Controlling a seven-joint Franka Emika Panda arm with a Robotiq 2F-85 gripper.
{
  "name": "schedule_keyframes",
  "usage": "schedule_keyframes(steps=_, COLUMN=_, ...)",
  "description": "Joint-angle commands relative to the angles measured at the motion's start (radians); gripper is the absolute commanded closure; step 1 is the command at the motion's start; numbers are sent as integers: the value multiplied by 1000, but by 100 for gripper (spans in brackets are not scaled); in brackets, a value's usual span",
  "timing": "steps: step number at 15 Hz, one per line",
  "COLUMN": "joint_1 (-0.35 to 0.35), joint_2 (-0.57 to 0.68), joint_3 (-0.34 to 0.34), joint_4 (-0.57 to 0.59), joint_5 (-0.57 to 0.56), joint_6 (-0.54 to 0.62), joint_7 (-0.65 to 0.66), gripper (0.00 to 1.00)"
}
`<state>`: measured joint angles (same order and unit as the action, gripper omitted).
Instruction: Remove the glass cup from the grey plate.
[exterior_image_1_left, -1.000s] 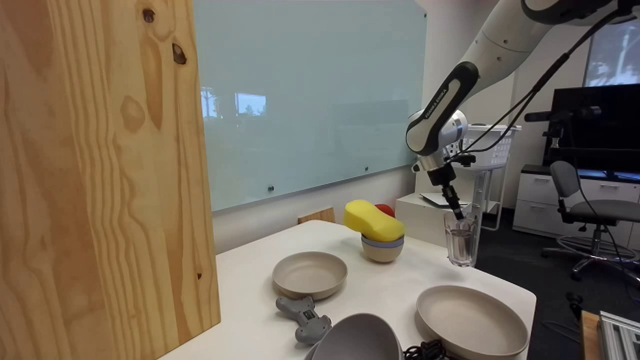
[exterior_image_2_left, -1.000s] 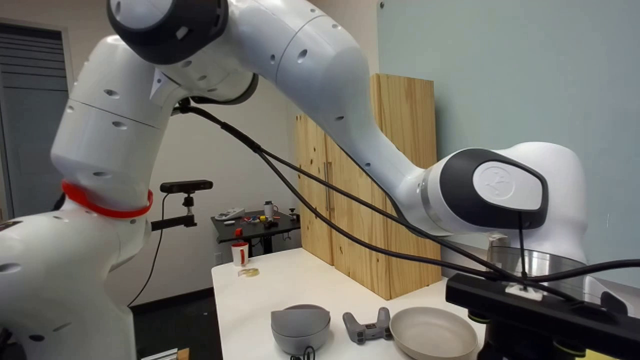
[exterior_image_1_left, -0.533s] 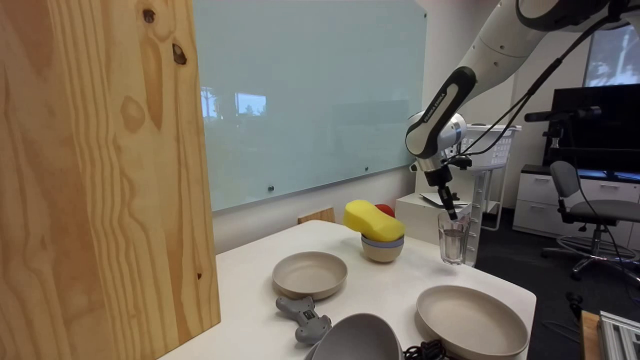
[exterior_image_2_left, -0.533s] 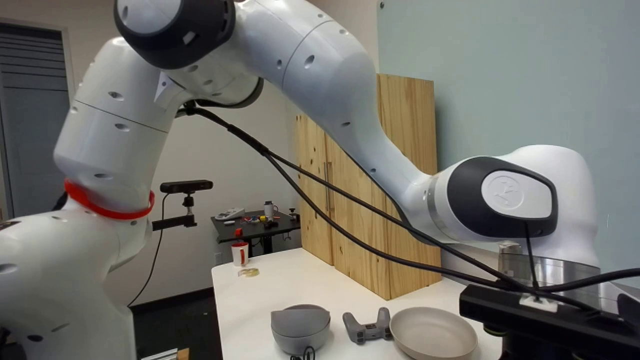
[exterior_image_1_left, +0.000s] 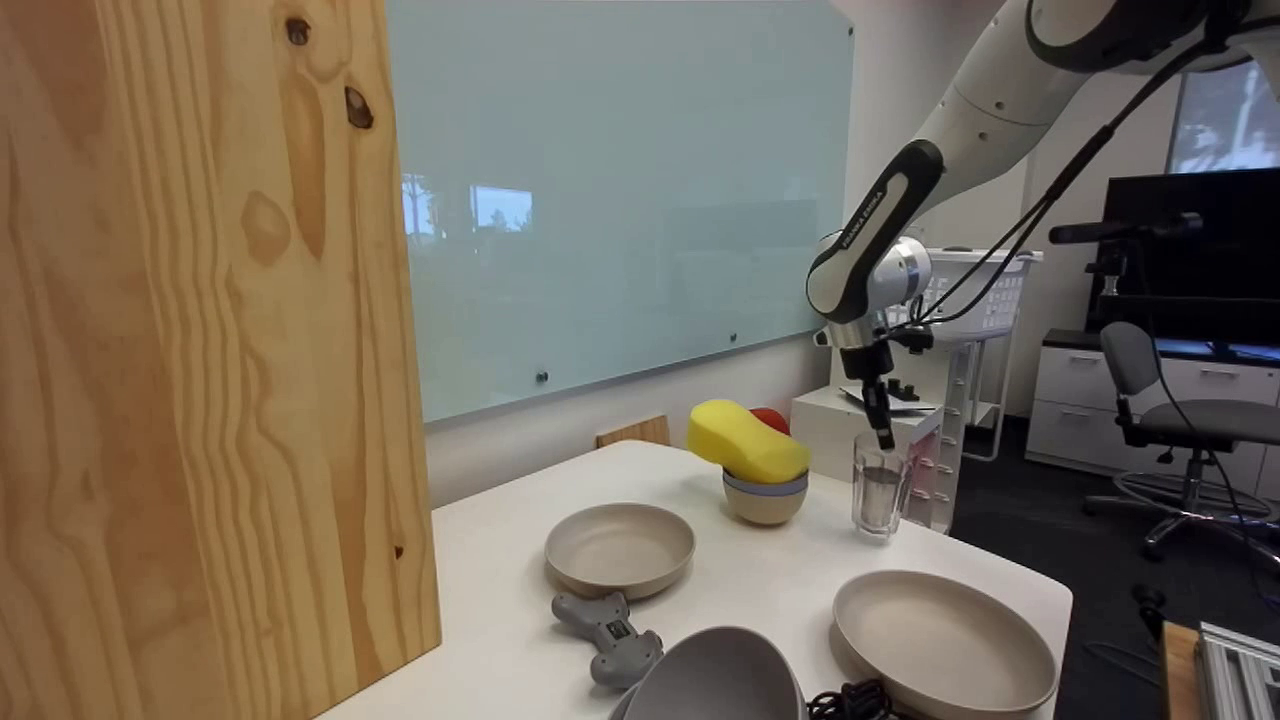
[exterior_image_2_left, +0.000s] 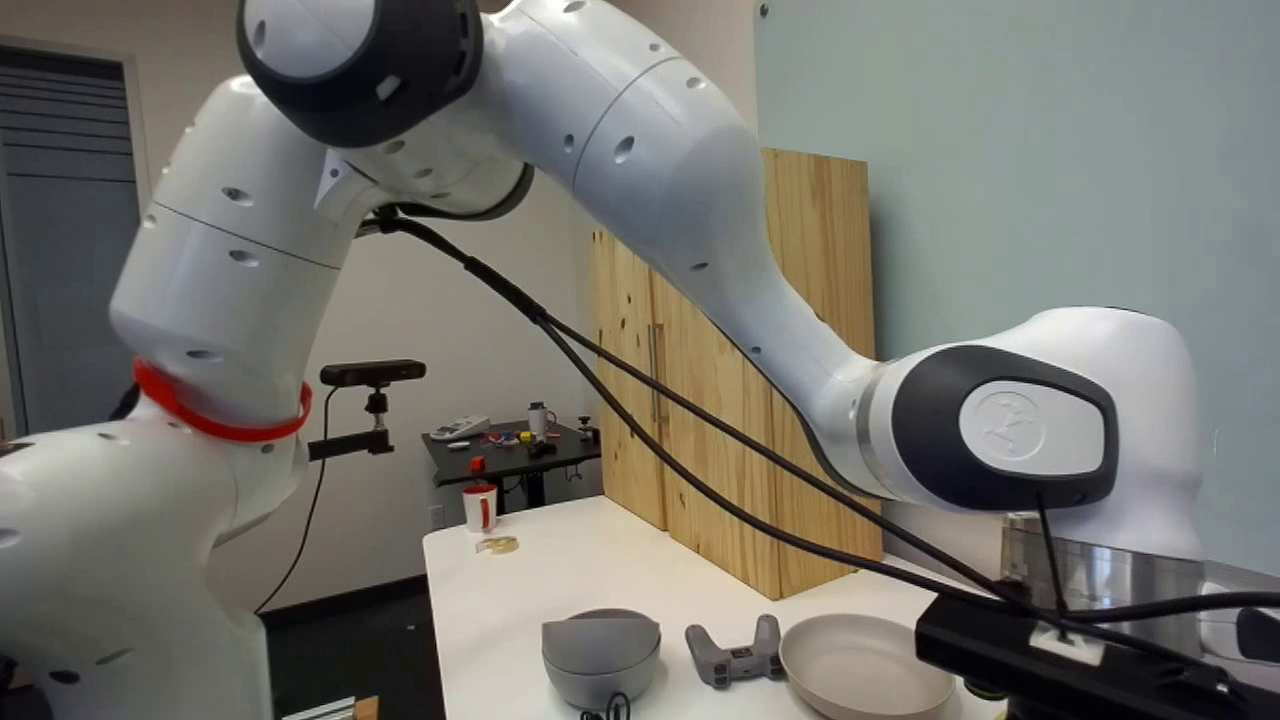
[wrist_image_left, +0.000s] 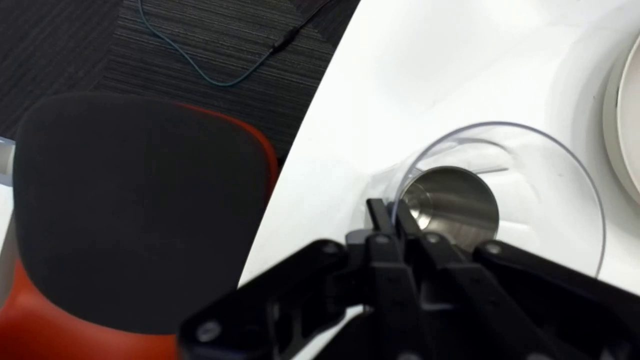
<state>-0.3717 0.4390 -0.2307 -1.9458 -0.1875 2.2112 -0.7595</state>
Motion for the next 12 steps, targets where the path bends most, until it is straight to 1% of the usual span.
schedule_keyframes(steps=1, joint_1=-34, joint_2=33, joint_3=33, joint_4=11, joint_5=64, joint_6=31, joint_7=-13, gripper=99)
schedule_keyframes(steps=8, joint_1=-49, joint_2=48, joint_3=55, joint_4=-1, joint_5=133, joint_6=53, joint_7=-17, gripper=99)
schedule_keyframes(steps=11, joint_1=-55, joint_2=55, joint_3=57, joint_4=5, joint_5=149, joint_6=35, joint_7=-14, gripper=99)
schedule_keyframes(steps=12, joint_1=-61, joint_2=58, joint_3=55, joint_4=-6, joint_5=151, joint_6=49, joint_7=-21, gripper=70)
